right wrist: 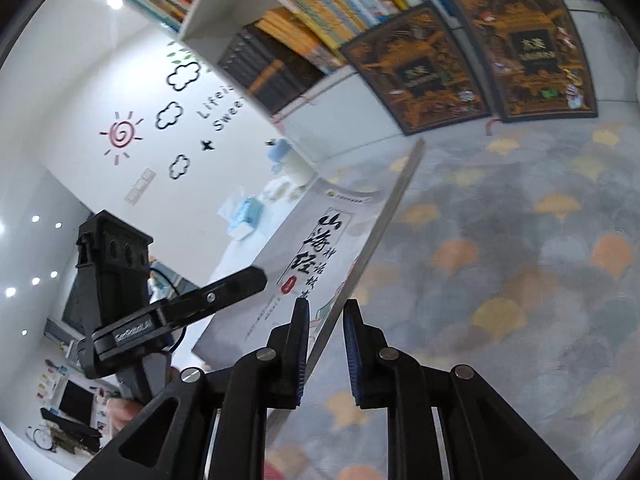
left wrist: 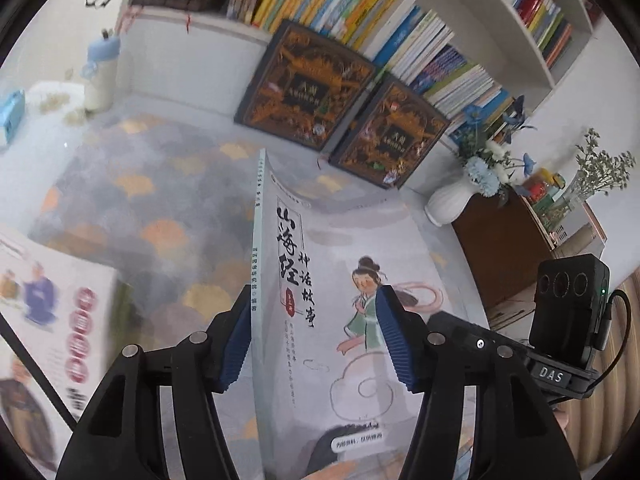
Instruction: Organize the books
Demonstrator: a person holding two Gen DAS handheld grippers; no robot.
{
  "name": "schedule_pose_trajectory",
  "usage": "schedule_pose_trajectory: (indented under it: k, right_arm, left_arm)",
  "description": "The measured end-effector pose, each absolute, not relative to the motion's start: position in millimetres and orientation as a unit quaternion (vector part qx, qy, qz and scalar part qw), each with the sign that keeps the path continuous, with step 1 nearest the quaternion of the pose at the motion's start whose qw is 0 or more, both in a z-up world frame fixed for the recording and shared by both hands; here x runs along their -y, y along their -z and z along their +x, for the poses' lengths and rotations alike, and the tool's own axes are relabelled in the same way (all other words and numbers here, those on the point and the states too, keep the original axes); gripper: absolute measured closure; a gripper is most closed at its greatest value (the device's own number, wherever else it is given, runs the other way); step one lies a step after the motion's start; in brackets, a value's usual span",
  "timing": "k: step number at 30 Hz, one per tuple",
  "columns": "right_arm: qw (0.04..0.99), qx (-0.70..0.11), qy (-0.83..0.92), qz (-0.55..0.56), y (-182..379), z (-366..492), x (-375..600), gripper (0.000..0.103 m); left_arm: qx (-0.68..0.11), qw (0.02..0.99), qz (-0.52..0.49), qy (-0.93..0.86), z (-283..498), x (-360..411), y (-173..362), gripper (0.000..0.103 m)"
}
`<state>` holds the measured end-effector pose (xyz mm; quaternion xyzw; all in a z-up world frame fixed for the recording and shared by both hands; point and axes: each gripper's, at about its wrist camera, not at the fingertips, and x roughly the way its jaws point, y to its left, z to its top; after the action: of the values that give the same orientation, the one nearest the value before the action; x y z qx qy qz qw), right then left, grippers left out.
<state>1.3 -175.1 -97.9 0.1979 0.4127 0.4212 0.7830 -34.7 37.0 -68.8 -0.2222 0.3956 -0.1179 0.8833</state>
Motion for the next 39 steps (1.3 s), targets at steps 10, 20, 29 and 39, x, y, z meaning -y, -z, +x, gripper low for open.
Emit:
schedule_pose_trajectory:
  k: [10,20,29,39]
  right_arm:
    - [0.752,-0.399,-0.480,0.212,70,-21,97,0.086]
    - [0.701,-0.413,-0.542,0.209,95,-47,-14,0.084]
    - [0.672,-0.465,-0.537,0.208,157,-59,-58,0.083]
    - [0.688,-0.476,-0.514,0.190,173,-62,-56,0.083]
  left_arm:
    - [-0.338,0.904,-0.235,0.111,-78,-128,25,0.044]
    - [-0.335,0.923,-0.184,0.029,-131,-204,41,0.041]
    - [-0.382,0.893,-0.237,0.033,-140,-247,113,0.041]
    - [-0.406,0.890,-0.207,0.019,-150,-243,130,0.034]
